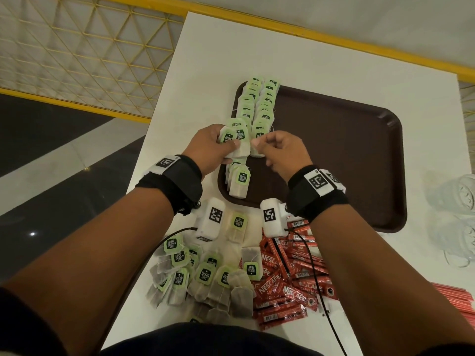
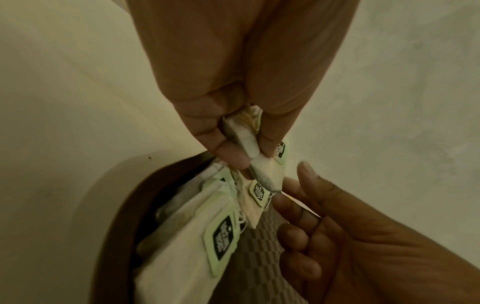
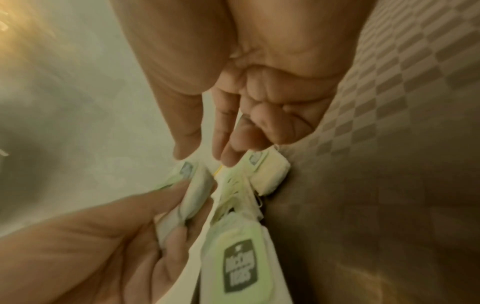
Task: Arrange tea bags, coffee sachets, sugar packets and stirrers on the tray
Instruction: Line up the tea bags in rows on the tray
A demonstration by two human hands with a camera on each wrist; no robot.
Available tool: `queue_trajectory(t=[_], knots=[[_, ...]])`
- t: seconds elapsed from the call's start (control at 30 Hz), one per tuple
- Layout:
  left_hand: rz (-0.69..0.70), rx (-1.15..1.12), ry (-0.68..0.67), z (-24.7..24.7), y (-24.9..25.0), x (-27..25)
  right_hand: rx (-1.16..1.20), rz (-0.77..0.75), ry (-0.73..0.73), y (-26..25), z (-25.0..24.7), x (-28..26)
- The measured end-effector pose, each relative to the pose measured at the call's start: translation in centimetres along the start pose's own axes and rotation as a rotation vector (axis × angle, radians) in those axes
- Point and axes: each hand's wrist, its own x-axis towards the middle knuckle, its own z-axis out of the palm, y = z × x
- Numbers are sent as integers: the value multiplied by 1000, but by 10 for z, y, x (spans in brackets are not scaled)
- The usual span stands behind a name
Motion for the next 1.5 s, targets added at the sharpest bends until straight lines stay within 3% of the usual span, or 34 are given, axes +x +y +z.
queue_trajectory(t=[0.1, 0.5, 0.87, 0.97, 1.07, 1.17, 1.23, 1.37, 1.5], knots=[[23, -9, -8, 6, 4, -2, -6, -19, -77, -6, 6, -5], [-42, -72, 78, -2, 1, -6, -83, 170, 72, 28, -3, 4], [-110, -174, -3, -1, 3, -16, -250, 156, 118, 25, 3, 10], [-107, -175, -34, 0, 5, -20, -263, 66, 168, 19, -2, 4], [-97, -162, -95, 3, 7, -22, -180, -25, 99, 7, 2, -4], [-79, -121, -151, 7, 7, -23, -33, -18, -12, -1, 10, -10], [-63, -93, -158, 9, 8, -23, 19, -1, -10, 0, 9, -11], [-75, -91, -101, 8, 8, -23, 15, 84, 26, 13, 4, -9], [-176, -205, -25, 5, 10, -22, -90, 128, 52, 24, 0, -5]])
